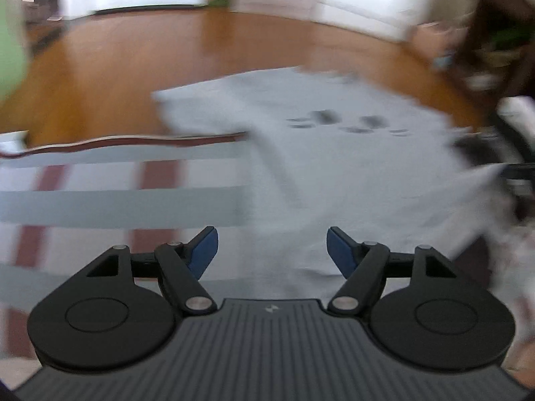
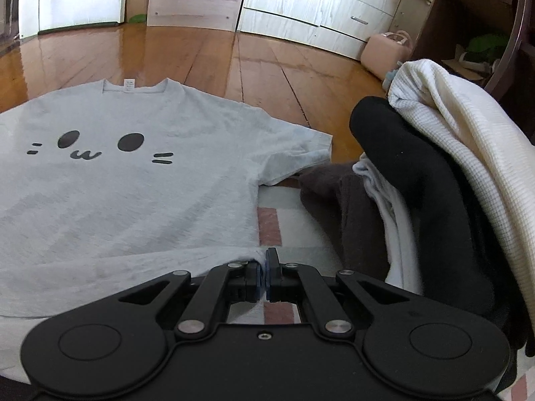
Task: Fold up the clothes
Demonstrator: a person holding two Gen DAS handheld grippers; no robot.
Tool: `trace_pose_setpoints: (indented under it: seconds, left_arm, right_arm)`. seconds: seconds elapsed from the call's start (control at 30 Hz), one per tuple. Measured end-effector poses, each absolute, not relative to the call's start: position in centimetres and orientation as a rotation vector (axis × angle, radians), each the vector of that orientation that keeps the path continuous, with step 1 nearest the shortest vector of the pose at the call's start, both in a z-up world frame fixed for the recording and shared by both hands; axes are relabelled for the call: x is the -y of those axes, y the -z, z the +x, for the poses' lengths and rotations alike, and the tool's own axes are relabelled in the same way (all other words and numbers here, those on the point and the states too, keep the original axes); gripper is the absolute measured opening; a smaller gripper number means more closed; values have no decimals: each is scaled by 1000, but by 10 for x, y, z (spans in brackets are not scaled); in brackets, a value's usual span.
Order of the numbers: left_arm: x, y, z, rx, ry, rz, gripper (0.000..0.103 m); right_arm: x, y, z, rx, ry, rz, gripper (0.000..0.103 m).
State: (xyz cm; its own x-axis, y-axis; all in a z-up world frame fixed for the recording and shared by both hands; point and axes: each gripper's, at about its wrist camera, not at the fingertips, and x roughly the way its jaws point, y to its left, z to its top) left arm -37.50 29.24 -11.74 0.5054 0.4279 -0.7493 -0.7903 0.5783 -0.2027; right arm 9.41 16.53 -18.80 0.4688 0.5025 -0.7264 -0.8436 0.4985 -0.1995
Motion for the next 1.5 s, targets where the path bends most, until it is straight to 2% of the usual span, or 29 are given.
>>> trace_pose_setpoints:
  seconds: [0.23,0.3,0.47,0.73,0.93,1.2,1.43,1.47,1.5]
  left_arm:
    - [-266,155,-314,-953,-800,-542,70]
    - [-254,164,-304,-1000,-822,-502,73]
    - [-237,183,-299,-1121,-852,-368,73]
    - [-258,167,-368,-1027,-1063,-463,73]
    - [-270,176,-396,-1026,-1100,-576,73]
    - [-271,157,-383,-838,-944,-568,73]
    - [-265,196,-353,-1062,-909,-437,73]
    - [-265,199,-356,-1061,-910,-446,70]
    - [-265,201,-360,-1060,-911,-456,60]
  right_arm:
    - [-157,190,88,-676,-920,-553,2]
    - [-153,193,85,-681,-930,-550,2]
    - [-143,200,82,-699,-947,-544,2]
    - [-135,204,85,-697,-948,-542,2]
    - [-134,208,89,-709,-935,-532,2]
    - [-135,212,88,-719,-939,-538,2]
    - [-135,213,87,-724,-939,-535,2]
    - [-135,213,87,-723,-939,-536,2]
    - [-135,212,88,-722,-938,-536,2]
